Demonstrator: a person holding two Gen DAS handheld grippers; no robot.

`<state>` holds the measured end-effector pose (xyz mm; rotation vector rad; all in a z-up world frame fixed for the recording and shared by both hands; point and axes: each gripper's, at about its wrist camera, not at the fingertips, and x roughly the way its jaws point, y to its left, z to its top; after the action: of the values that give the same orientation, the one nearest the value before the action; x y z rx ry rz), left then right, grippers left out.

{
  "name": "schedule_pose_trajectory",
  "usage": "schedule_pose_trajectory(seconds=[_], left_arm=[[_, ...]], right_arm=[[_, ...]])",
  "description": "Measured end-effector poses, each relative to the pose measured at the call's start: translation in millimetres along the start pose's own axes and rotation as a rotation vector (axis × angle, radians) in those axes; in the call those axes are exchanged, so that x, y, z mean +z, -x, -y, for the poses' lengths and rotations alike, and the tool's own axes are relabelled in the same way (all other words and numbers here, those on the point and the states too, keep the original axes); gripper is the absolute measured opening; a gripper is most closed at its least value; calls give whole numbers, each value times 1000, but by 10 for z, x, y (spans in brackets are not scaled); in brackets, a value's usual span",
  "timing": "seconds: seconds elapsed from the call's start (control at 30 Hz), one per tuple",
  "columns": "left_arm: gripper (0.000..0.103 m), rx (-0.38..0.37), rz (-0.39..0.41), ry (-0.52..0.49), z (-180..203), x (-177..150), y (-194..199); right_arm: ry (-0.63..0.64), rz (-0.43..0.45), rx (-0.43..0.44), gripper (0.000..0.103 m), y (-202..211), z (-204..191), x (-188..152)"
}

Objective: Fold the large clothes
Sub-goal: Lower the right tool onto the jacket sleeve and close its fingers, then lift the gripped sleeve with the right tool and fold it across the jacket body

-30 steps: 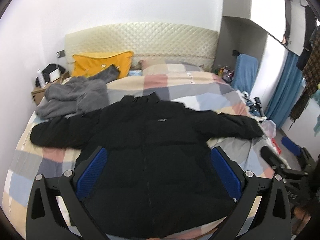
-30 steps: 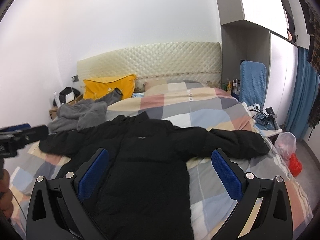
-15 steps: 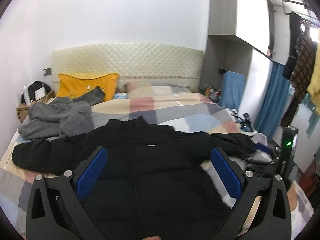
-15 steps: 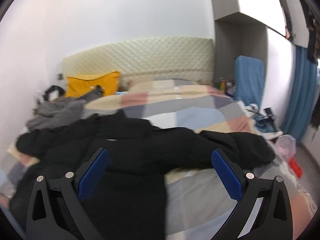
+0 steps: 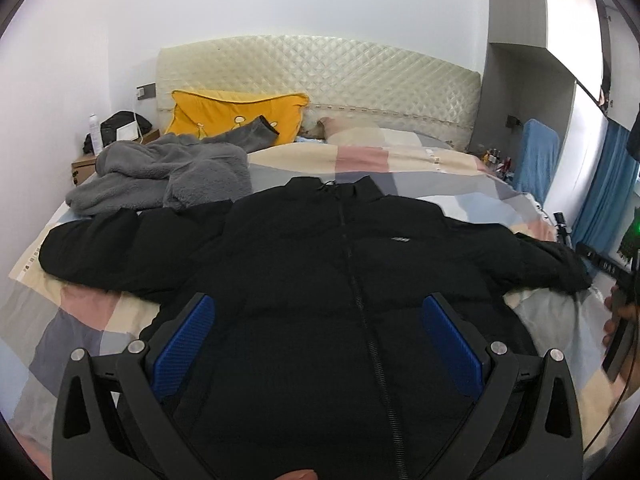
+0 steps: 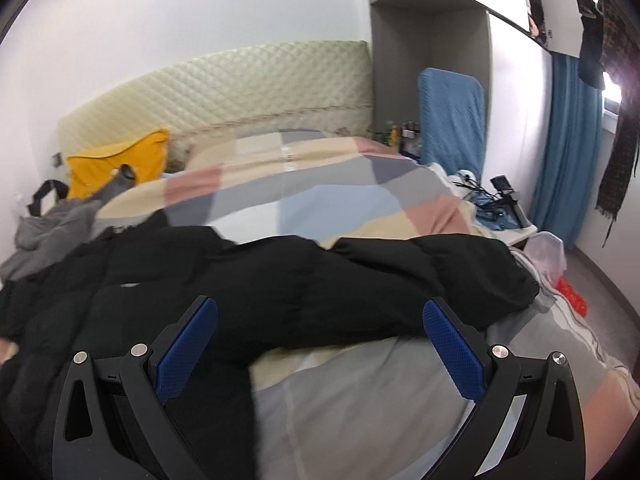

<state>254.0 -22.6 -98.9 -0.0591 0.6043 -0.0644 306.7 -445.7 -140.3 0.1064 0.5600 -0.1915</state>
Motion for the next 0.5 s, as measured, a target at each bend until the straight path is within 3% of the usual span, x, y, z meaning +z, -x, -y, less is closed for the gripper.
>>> schedule_pose_trajectory(seconds=[0.1, 0.27, 0.37, 0.5], left_arm=[[103, 33, -21, -3, -71, -151, -160], [103, 37, -101, 79, -244, -247, -388], [103, 59, -102, 90, -256, -242, -414], [103, 64, -104, 100, -280, -269, -422]], right_arm=[[-38, -11, -31, 103, -221, 193, 4], [-145, -70, -51, 103, -608, 658, -146], [-189, -115, -80, 103, -785, 922, -300], [-344, -177, -107, 102, -994, 1403, -552]])
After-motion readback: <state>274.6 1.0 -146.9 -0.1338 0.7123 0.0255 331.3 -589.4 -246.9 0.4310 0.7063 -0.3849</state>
